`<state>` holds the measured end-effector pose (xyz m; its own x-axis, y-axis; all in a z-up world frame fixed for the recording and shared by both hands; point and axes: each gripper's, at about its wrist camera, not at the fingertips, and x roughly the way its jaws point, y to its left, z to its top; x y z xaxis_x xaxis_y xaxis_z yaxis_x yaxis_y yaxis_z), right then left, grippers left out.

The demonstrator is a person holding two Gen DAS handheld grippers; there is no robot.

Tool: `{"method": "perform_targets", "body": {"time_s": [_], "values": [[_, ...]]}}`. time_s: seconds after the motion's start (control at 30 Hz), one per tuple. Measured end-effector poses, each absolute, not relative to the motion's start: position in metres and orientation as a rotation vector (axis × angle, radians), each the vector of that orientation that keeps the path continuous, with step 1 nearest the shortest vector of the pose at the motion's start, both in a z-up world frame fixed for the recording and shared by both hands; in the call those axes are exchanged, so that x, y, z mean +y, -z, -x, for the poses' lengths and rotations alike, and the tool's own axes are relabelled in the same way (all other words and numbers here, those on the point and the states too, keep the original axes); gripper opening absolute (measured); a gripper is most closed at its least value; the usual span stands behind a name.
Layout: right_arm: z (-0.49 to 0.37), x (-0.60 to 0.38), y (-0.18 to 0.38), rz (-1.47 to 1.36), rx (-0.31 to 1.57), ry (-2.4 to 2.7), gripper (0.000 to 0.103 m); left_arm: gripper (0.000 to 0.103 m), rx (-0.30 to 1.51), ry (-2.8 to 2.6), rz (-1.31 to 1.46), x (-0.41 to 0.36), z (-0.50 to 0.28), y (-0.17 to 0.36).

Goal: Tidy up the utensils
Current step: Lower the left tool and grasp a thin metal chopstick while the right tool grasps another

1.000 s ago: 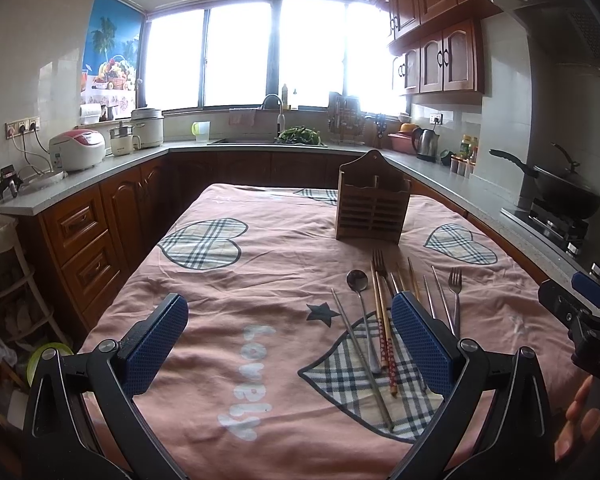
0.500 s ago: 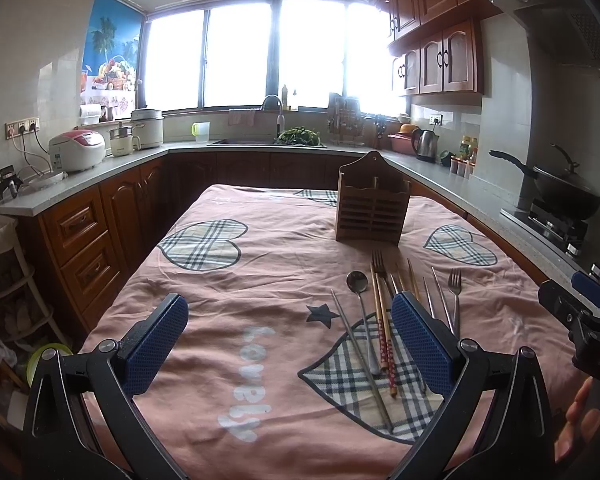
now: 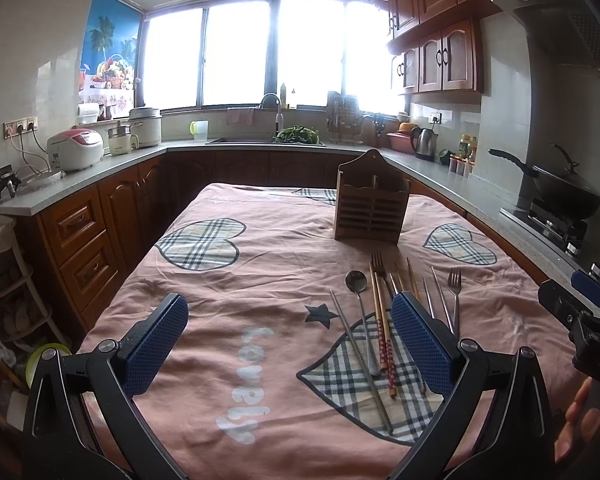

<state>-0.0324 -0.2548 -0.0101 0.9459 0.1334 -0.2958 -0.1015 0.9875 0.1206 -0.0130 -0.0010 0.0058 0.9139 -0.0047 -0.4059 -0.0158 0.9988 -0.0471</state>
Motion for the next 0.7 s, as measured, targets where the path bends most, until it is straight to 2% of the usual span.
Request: {"method": "perform_targets", "body": {"time_s": [0.5,0.6,0.7], "values": [[-0.01,-0.265,0.019,-0.149,0.397,-0.159,0.102,0.103,0.635,0.061,0.096,0.004,-0.06,0.02],[-0.028,-0.266,0.024,-0.162,0.441,-0.17,0.096,0.102,0.678,0.074,0.078,-0.002,-0.079,0.028],[-0.047,-0.267,0.03,-0.169,0.484,-0.18,0.087,0.095,0.719,0.087,0.063,-0.008,-0.098,0.036]]}}
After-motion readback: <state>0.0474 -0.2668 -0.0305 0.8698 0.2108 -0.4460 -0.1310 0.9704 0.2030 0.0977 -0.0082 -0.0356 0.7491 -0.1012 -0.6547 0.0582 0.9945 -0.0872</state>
